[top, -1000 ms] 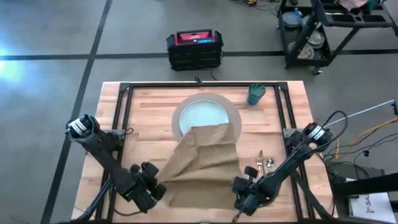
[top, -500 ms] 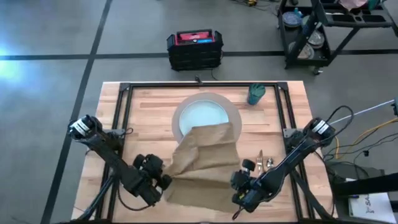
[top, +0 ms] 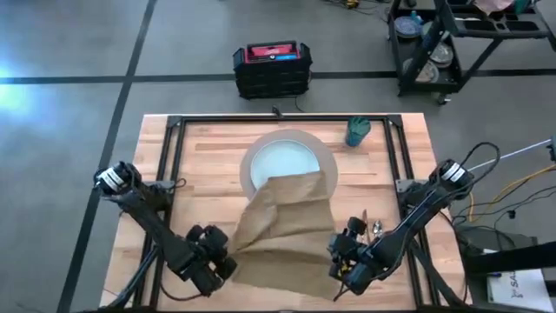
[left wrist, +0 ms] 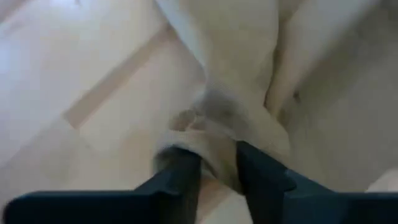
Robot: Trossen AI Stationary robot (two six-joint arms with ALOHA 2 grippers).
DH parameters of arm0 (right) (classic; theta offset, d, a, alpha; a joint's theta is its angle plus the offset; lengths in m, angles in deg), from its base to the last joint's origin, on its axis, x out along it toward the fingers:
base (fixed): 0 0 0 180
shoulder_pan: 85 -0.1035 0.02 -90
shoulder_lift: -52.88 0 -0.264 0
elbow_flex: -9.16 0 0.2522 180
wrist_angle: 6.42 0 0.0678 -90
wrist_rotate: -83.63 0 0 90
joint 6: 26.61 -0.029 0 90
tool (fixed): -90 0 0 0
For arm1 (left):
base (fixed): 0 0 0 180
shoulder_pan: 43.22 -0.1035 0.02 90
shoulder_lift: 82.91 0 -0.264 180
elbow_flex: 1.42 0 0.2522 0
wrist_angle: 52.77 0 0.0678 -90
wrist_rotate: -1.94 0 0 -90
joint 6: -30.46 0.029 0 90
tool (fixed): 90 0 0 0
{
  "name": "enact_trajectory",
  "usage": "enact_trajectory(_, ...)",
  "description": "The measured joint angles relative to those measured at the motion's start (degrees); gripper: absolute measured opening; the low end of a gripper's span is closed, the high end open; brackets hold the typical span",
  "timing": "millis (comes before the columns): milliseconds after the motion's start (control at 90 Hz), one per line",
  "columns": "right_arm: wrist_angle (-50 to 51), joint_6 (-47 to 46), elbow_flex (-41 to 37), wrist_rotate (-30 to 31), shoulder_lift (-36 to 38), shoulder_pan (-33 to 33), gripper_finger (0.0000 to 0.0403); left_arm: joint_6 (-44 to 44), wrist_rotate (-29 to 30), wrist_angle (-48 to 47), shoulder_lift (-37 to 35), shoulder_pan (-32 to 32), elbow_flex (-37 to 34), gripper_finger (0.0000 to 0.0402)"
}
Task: Set table place
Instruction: Fold the brown table napkin
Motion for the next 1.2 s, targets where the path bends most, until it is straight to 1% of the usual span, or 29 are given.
enact_trajectory(78, -0.08, -0.31, -0.05, 0.06, 0.00, -0.13, 0.0179, 0.07, -0.02, 1.33, 0.08, -0.01, 0.00, 0.0171)
enact_trajectory(300, -0.25, 0.27, 0.34, 0.02, 0.00, -0.24, 0.0175, 5.16, 0.05, 6.17, -0.71, -1.38, 0.00, 0.0311)
enact_trajectory(389, -0.21, 0.81, 0.34, 0.07, 0.00, -0.22, 0.0176, 5.93, 0.06, 6.38, -1.07, -2.22, 0.00, 0.0354)
enact_trajectory(478, -0.30, 1.15, 0.34, 0.09, 0.00, -0.22, 0.0174, 5.92, 1.44, 5.45, -1.92, -3.39, 0.00, 0.0383)
enact_trajectory(567, -0.26, 1.33, 0.34, 0.12, 0.00, -0.22, 0.0170, 5.67, 5.82, 4.15, -3.23, -4.23, 0.00, 0.0396)
enact_trajectory(644, -0.28, 1.48, 0.34, 0.14, 0.00, -0.22, 0.0168, 4.62, 10.88, 0.29, -4.80, -4.92, 0.01, 0.0398)
enact_trajectory(700, -0.32, 1.48, 0.34, 0.13, 0.00, -0.22, 0.0167, 2.33, 11.95, -3.72, -5.86, -5.39, 0.02, 0.0394)
enact_trajectory(767, -0.35, 1.25, 0.34, 0.11, 0.00, -0.24, 0.0167, 0.11, 10.83, -7.85, -6.37, -5.83, 0.02, 0.0391)
enact_trajectory(833, -0.35, 1.00, 0.34, 0.10, 0.00, -0.46, 0.0167, -1.63, 7.53, -9.74, -6.09, -5.83, -0.02, 0.0390)
enact_trajectory(944, -0.44, 0.90, 0.11, 0.11, 0.00, -0.72, 0.0166, -3.63, 0.68, -7.74, -3.94, -5.50, -1.14, 0.0390)
enact_trajectory(1011, -0.47, 0.43, -0.11, 0.15, 0.00, -0.76, 0.0163, -5.27, -1.44, -5.87, -2.34, -4.80, -2.01, 0.0389)
enact_trajectory(1056, -0.54, 0.09, -0.32, 0.53, 0.00, -0.74, 0.0161, -6.91, -1.95, -5.99, -1.43, -4.44, -2.12, 0.0389)
enact_trajectory(1133, -0.56, -0.49, -0.45, 1.57, -0.13, -0.74, 0.0158, -9.01, -1.23, -7.84, -0.42, -4.03, -2.10, 0.0389)
enact_trajectory(1167, -0.64, -0.59, -0.47, 1.70, -0.21, -0.74, 0.0157, -9.82, -0.13, -9.01, -0.29, -4.03, -1.96, 0.0389)
enact_trajectory(1200, -0.79, -0.61, -0.52, 1.68, -0.24, -0.74, 0.0156, -10.16, 2.16, -9.64, -0.29, -4.07, -1.67, 0.0389)
